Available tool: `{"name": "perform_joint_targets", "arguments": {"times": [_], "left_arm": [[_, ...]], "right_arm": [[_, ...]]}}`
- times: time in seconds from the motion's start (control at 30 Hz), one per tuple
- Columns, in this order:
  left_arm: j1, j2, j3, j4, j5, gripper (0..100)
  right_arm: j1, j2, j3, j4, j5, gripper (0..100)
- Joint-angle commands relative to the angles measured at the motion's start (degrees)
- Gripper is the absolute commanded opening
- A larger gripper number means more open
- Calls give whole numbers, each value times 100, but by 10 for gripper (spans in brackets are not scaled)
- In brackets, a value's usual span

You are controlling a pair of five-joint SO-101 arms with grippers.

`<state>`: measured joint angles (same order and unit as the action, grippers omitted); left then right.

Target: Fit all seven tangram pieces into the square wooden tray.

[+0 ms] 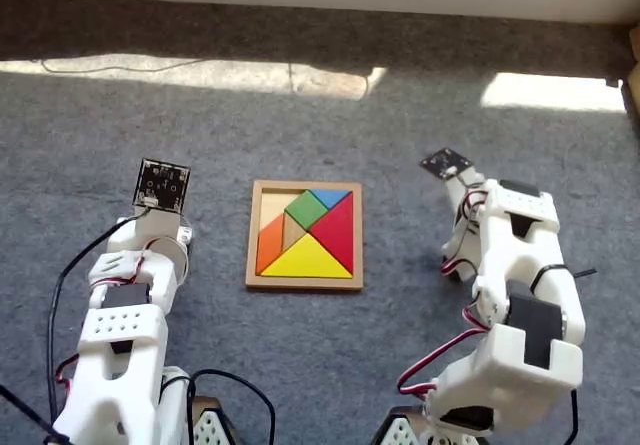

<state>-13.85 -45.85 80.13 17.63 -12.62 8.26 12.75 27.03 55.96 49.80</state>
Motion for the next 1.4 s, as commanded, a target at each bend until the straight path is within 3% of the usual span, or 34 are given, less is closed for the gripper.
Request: {"name": "perform_joint_targets", "arguments": {"times": [0.0, 0.6, 0.83, 1.37], "left_arm": [[110, -127, -57, -9, 35, 133], [110, -119, -57, -9, 35, 133], [110, -119, -57, -9, 35, 133], [110, -119, -48, -9, 35, 133]], "right_arm": [[-163, 312, -523, -180, -316, 231], [-303, -136, -523, 224, -334, 227], [-418, -171, -532, 224, -334, 107], [-673, -866, -778, 1077, -554, 101]]}}
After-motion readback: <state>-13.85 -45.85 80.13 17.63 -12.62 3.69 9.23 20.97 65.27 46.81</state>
